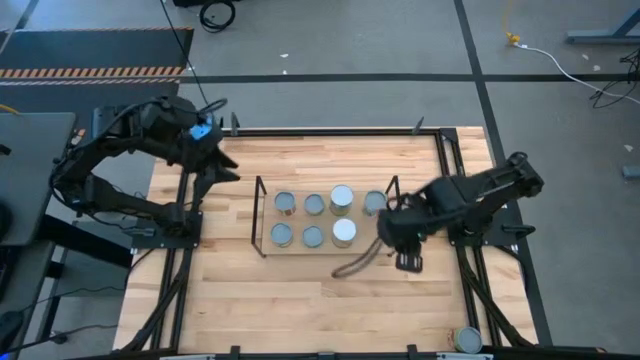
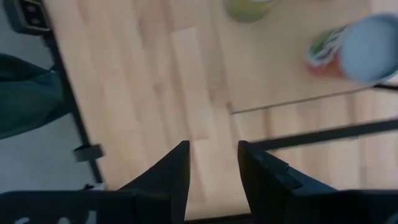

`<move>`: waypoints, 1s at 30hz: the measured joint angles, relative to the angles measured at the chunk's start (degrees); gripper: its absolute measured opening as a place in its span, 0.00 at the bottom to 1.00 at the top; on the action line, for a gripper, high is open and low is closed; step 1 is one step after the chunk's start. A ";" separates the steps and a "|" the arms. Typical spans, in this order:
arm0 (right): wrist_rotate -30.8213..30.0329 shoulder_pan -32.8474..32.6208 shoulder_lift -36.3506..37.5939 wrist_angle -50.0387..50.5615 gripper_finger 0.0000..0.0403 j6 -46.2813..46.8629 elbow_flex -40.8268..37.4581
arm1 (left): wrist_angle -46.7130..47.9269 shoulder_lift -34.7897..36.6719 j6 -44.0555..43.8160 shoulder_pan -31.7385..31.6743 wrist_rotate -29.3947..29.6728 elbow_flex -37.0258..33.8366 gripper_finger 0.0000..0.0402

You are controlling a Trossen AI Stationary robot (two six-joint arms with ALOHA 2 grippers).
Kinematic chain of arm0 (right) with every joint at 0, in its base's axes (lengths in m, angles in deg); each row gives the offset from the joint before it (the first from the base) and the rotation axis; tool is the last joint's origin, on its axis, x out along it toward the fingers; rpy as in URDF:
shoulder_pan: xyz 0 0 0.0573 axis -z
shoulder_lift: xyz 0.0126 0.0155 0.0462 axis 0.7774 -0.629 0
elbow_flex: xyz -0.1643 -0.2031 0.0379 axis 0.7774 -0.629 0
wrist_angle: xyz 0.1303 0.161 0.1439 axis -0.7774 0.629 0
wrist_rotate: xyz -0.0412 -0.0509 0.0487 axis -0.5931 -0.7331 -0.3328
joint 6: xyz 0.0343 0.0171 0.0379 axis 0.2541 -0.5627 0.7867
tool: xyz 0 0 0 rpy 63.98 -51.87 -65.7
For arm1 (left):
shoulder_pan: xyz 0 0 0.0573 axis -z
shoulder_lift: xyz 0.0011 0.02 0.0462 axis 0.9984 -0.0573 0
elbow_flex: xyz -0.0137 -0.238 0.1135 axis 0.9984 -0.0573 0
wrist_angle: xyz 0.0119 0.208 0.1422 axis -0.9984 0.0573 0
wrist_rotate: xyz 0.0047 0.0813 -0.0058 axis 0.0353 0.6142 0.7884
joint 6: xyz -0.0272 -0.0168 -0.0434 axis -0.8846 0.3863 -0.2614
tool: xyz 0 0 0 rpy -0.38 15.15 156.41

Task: Pick and place cans onto a shelf
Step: Put the canned green on the shelf

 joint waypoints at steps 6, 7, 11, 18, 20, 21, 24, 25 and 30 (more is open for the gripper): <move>0.52 -8.50 1.89 0.01 0.39 12.91 0.00 | 8.13 0.00 -0.82 0.02 0.01 0.00 0.47; 0.56 -9.98 2.12 0.01 0.40 14.25 0.00 | 8.77 0.00 -0.51 0.02 0.01 0.00 0.47; 0.71 -16.03 2.11 0.01 0.46 16.00 0.00 | 8.96 0.00 4.81 0.02 0.03 0.00 0.47; 1.29 -22.38 1.70 -0.04 0.55 19.81 -2.48 | 7.54 0.00 8.21 0.02 0.02 0.00 0.47; 2.02 -23.36 1.72 -0.02 0.57 20.57 -3.11 | 6.49 0.00 8.22 0.02 0.04 0.00 0.47; 2.05 -23.93 1.72 -0.19 0.57 20.78 -3.39 | 6.15 -0.01 8.21 0.02 0.04 0.00 0.47; 2.02 -25.45 1.72 -0.62 0.57 20.92 -4.60 | 4.50 -0.02 8.22 0.02 0.04 0.00 0.47; 2.01 -26.03 1.77 -1.25 0.57 20.49 -5.29 | 3.84 -0.02 8.22 0.02 0.01 0.00 0.47; 1.82 -30.62 1.87 -6.22 0.57 21.63 -11.34 | -0.63 -0.02 8.20 0.02 0.01 0.00 0.47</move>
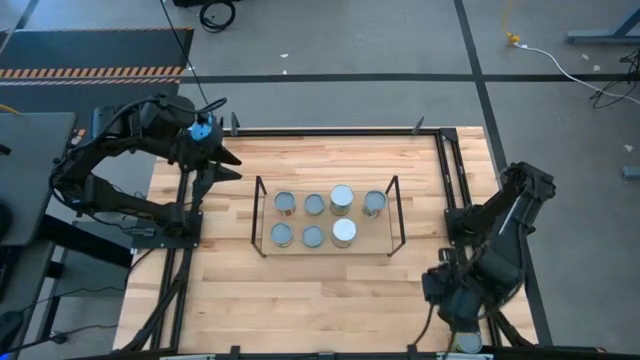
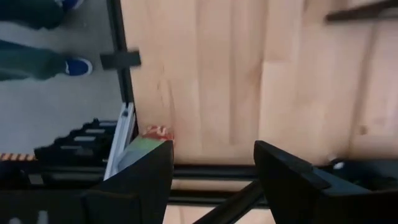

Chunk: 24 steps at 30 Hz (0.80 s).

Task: Pick and place cans onto a shelf
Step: Put the canned green on the shelf

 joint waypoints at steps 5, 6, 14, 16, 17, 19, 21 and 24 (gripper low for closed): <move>4.05 -4.44 0.00 -5.92 0.57 5.40 -6.76 | -3.88 0.00 0.01 0.00 0.01 0.01 0.47; 4.69 -5.20 0.00 -6.91 0.57 6.16 -7.70 | -4.48 0.00 0.01 0.00 0.01 0.00 0.47; 3.25 -8.89 -0.04 -9.57 0.57 7.74 -9.64 | -9.02 0.00 0.00 0.00 0.00 0.00 0.47; 3.16 -9.47 -0.09 -11.34 0.57 8.66 -9.85 | -9.86 0.00 0.00 -0.01 0.01 0.02 0.47; 3.24 -9.65 -0.09 -13.42 0.57 9.27 -10.55 | -10.12 0.00 0.01 0.00 0.01 0.02 0.47; 4.15 -9.85 -0.15 -17.90 0.57 11.13 -12.81 | -10.62 0.00 0.01 0.00 0.02 0.01 0.47; 5.80 -10.05 -0.20 -23.22 0.56 13.46 -15.62 | -10.86 0.00 0.02 0.00 0.00 0.02 0.47; 8.66 -10.58 -0.22 -28.15 0.55 16.09 -19.45 | -10.86 0.00 0.00 0.00 0.01 0.01 0.47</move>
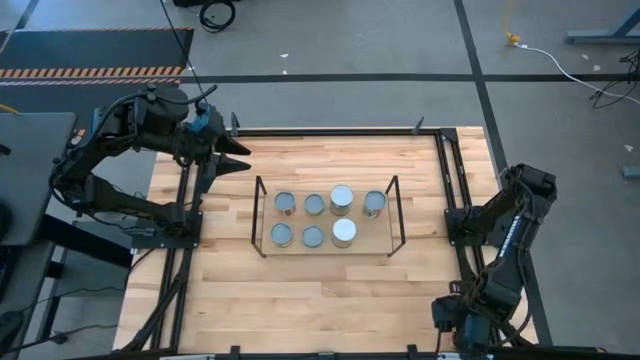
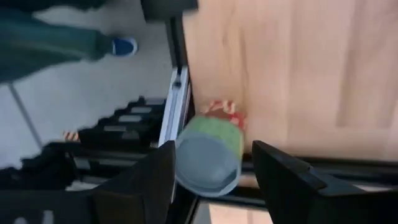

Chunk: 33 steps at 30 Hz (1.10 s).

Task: Pick and place cans onto a shelf
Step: Put the canned green on the shelf

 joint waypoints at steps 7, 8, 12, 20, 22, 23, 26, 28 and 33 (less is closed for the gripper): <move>3.09 -3.91 0.00 -2.13 0.48 1.07 -5.05 | -0.07 0.00 0.00 0.00 -0.01 -0.01 0.47; 3.15 -4.44 0.00 -2.53 0.47 1.58 -5.89 | -0.07 0.00 0.00 0.00 -0.01 0.01 0.47; 3.93 -5.61 0.00 -6.33 0.44 4.32 -8.73 | -0.09 0.00 0.00 0.00 -0.01 0.00 0.47; 1.63 -7.12 0.02 -11.43 0.34 5.22 -12.64 | -0.09 0.00 0.00 -0.02 0.01 0.01 0.47; 1.02 -7.61 0.13 -12.28 0.29 5.15 -13.88 | -0.09 0.00 0.00 0.00 -0.01 0.01 0.47; 0.92 -7.73 0.28 -12.92 0.27 4.81 -14.51 | -0.09 0.00 0.00 0.00 -0.01 0.01 0.47; 0.90 -7.80 0.33 -13.63 0.17 1.33 -15.40 | -0.09 0.00 0.00 0.00 0.00 0.01 0.47; 0.93 -7.63 0.33 -13.33 0.09 -0.95 -15.15 | -0.09 0.00 0.00 -0.01 -0.01 0.00 0.47; -0.74 -5.11 -0.19 -8.26 0.03 -7.46 -11.67 | -0.09 -0.02 0.00 -0.01 -0.01 0.00 0.47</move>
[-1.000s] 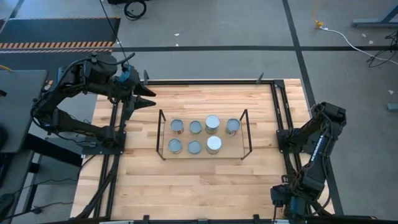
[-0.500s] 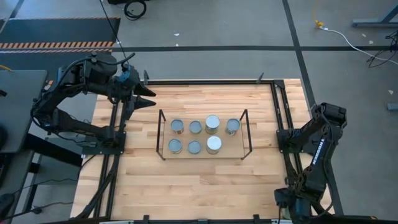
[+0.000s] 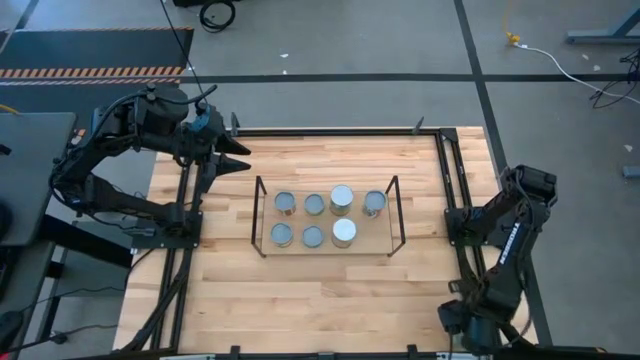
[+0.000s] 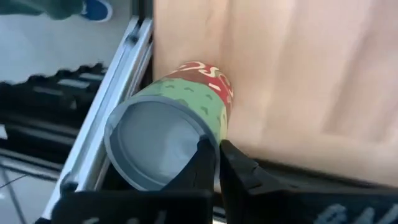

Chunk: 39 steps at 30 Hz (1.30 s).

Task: Pick and place cans onto a shelf
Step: Put the canned green on the shelf

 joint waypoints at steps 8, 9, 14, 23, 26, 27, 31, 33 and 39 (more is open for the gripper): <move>1.51 15.70 0.05 12.07 0.02 -13.61 12.01 | 0.00 0.00 0.00 0.01 0.01 -0.01 0.47; 1.49 18.67 0.10 12.00 0.02 -14.77 13.55 | 0.00 0.00 0.00 0.00 0.01 0.00 0.47; -0.75 33.56 0.10 11.95 0.02 -16.00 19.82 | 0.00 0.00 0.00 0.01 0.00 0.01 0.47; -6.85 54.38 -6.29 31.79 0.02 -25.46 34.01 | -0.02 0.00 0.00 0.01 0.00 0.01 0.47; -7.44 57.19 -11.46 39.21 0.02 -32.35 39.71 | -0.04 0.00 0.00 -0.01 0.00 0.01 0.47; -7.58 57.74 -12.89 39.68 0.02 -34.30 41.04 | -0.02 0.00 0.00 0.01 0.00 -0.01 0.47; -7.45 58.57 -17.13 40.47 0.02 -39.76 42.80 | -0.02 0.00 0.00 -0.01 0.02 0.01 0.47; -7.57 58.57 -18.34 40.45 0.02 -42.66 42.33 | -0.02 0.00 0.00 0.01 0.02 -0.01 0.47; -8.47 59.00 -18.29 40.51 0.02 -47.59 38.27 | -0.40 0.00 -0.01 0.01 0.00 -0.01 0.47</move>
